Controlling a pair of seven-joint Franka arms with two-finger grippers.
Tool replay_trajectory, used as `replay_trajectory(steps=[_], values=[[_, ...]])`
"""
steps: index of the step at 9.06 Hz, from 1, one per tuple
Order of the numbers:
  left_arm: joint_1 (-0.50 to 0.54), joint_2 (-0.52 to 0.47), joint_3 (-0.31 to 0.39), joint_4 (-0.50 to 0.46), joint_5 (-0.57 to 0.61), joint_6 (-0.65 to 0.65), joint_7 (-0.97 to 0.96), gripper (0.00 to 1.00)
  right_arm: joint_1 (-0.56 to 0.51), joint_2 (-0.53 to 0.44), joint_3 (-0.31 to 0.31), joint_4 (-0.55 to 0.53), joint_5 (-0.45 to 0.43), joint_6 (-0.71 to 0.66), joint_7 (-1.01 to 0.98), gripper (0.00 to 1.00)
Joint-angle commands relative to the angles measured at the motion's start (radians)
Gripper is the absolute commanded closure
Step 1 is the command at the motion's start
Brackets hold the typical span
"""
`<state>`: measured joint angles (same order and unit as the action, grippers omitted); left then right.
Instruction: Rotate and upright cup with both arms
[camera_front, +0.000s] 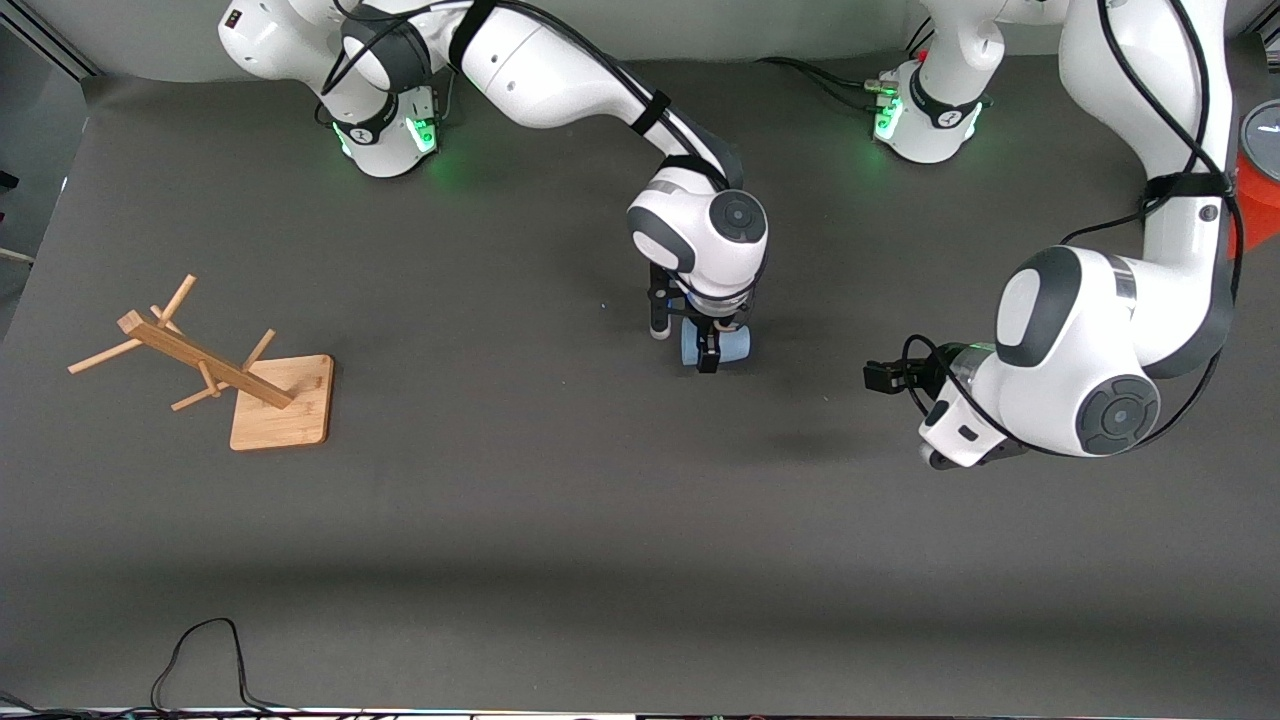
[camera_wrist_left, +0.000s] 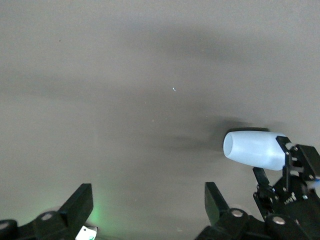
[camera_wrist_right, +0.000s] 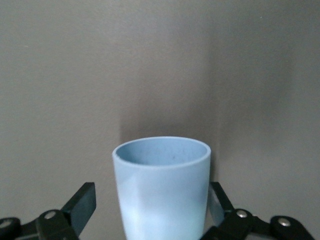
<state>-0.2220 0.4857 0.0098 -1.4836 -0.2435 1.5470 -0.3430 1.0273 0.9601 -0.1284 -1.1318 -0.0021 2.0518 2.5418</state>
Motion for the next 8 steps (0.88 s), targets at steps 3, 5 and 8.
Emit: replay_trajectory(steps=[3, 5, 8], values=[[-0.045, 0.001, 0.009, -0.009, 0.004, 0.016, -0.081, 0.01, -0.018, -0.26, -0.008, -0.089, -0.001, -0.293, -0.185, 0.0], [-0.083, 0.013, 0.009, -0.026, 0.009, 0.048, -0.105, 0.01, -0.085, -0.418, -0.014, -0.185, 0.017, -0.393, -0.41, 0.0], [-0.205, 0.022, 0.01, -0.083, 0.051, 0.162, -0.245, 0.01, -0.218, -0.555, -0.04, -0.215, 0.017, -0.534, -0.758, 0.0]])
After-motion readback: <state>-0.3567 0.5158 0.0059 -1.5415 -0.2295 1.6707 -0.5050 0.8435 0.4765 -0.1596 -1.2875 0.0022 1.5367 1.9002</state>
